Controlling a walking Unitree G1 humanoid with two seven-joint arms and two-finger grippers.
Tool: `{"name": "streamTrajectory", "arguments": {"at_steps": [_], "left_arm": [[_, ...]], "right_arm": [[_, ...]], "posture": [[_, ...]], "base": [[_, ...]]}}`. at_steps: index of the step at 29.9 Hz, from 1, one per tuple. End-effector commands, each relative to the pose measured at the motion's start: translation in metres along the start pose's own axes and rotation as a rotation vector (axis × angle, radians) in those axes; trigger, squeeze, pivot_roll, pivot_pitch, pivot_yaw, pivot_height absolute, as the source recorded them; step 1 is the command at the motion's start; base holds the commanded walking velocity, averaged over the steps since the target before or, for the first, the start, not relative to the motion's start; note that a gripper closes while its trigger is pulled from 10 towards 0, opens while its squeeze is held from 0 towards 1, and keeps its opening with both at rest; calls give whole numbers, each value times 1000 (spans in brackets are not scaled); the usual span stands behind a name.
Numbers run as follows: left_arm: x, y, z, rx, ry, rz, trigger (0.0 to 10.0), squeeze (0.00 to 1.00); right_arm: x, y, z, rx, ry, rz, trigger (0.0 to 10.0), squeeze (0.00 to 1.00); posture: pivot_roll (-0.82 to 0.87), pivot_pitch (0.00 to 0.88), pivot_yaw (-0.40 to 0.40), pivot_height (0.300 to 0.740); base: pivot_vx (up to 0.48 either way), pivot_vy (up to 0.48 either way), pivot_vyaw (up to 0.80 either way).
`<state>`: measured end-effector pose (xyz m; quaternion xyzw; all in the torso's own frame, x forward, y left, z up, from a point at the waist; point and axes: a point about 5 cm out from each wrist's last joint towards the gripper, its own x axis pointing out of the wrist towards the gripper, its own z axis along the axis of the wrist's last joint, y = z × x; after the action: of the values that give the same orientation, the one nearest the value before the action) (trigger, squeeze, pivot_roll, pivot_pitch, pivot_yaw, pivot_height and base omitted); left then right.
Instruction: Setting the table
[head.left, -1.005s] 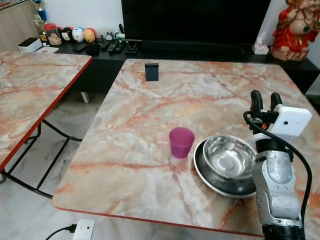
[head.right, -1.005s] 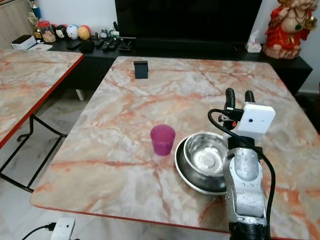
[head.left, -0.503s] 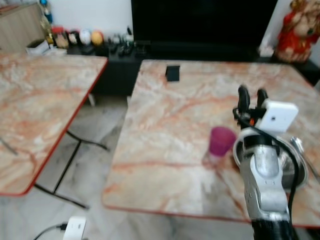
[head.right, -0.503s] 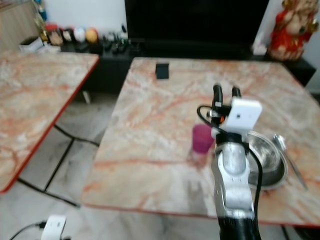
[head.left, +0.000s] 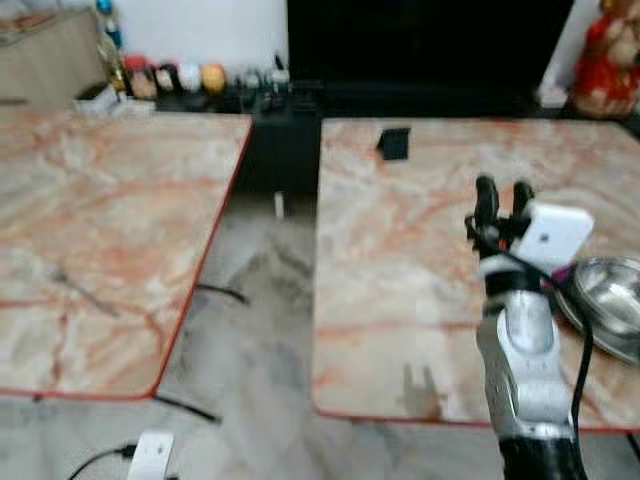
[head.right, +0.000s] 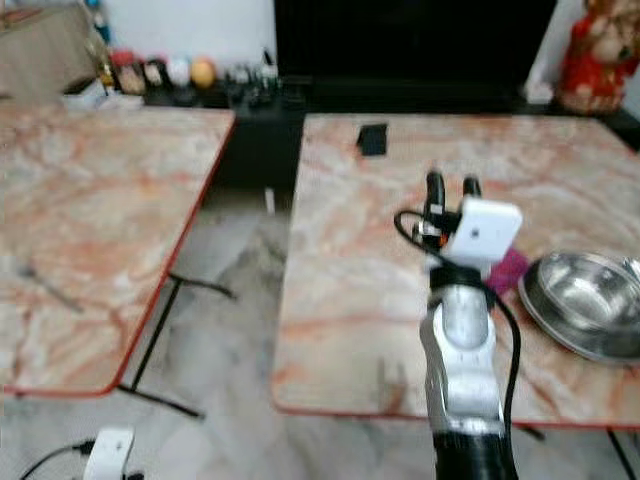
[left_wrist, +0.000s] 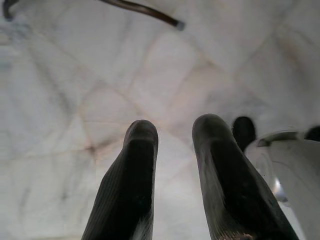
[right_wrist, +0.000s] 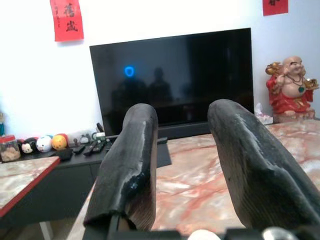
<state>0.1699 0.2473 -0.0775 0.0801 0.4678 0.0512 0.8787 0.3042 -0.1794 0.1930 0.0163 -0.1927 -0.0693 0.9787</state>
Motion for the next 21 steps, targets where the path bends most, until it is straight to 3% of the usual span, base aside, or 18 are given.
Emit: {"name": "streamTrajectory", "arguments": {"at_steps": [1,21], "left_arm": [[0,-4,-3,-10,12,-7,10000,0],[2,-6,6,-11,-8,-13,10000,0]], "right_arm": [[0,-6,-5,-10,20,-17,10000,0],[3,-5,-3,-10,11,-15,10000,0]], "posture": [[-4,0,13,731],[-9,0,19,731]], "base": [[0,394,0],[0,390,0]]}}
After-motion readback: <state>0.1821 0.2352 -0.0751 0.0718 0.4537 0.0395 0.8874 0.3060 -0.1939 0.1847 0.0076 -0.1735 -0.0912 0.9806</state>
